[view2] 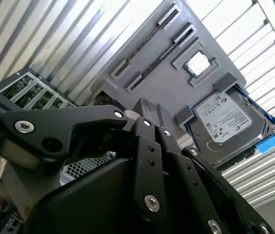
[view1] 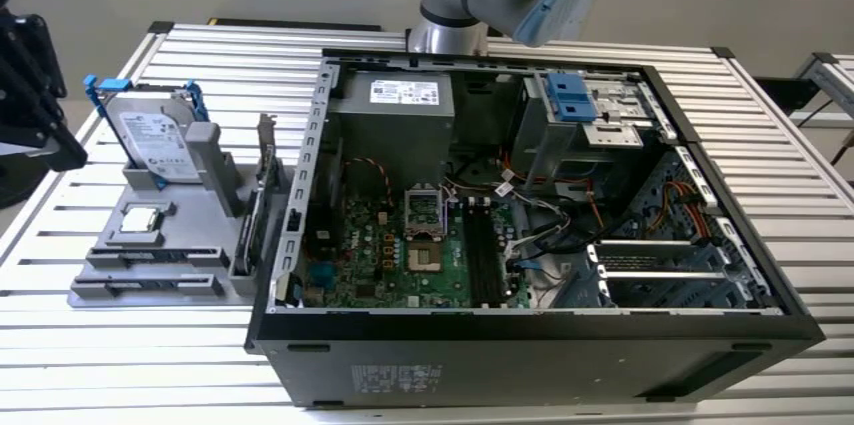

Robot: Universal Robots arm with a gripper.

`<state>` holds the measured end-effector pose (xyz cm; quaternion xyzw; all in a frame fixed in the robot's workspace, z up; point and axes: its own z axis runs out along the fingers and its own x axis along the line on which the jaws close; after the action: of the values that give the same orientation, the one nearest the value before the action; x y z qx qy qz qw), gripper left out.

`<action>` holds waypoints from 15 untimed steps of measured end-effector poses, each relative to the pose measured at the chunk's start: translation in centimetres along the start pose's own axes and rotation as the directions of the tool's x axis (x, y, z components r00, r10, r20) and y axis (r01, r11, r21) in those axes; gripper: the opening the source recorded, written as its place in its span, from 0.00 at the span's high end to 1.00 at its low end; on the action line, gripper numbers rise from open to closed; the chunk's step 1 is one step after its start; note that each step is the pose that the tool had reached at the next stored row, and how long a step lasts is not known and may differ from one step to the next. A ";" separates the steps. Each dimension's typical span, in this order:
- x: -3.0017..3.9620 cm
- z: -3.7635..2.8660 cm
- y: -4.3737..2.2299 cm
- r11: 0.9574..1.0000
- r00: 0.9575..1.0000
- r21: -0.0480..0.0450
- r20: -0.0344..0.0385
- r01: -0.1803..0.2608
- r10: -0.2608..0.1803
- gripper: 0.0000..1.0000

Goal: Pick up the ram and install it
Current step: 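Pick up the ram and move it above insertion slot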

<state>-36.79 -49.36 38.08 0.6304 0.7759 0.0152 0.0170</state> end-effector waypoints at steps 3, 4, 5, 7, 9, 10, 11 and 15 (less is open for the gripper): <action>0.00 0.00 -0.02 0.999 0.999 0.000 0.001 -0.033 0.033 1.00; 0.01 0.00 -0.02 0.999 0.999 0.000 0.002 -0.044 0.044 1.00; 0.01 0.00 -0.03 0.999 0.999 0.000 0.002 -0.054 0.054 1.00; 0.01 0.00 -0.04 0.997 0.997 0.000 0.003 -0.075 0.075 1.00; 0.01 0.00 -0.04 0.995 0.995 0.000 0.004 -0.095 0.095 1.00; 0.01 0.00 -0.05 0.994 0.994 0.000 0.005 -0.105 0.105 1.00; 0.01 0.00 -0.05 0.993 0.993 0.000 0.005 -0.116 0.116 1.00; 0.01 0.00 -0.06 0.988 0.988 0.000 0.007 -0.154 0.154 1.00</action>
<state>-36.85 -49.37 38.08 0.6886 0.7248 0.0139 0.0181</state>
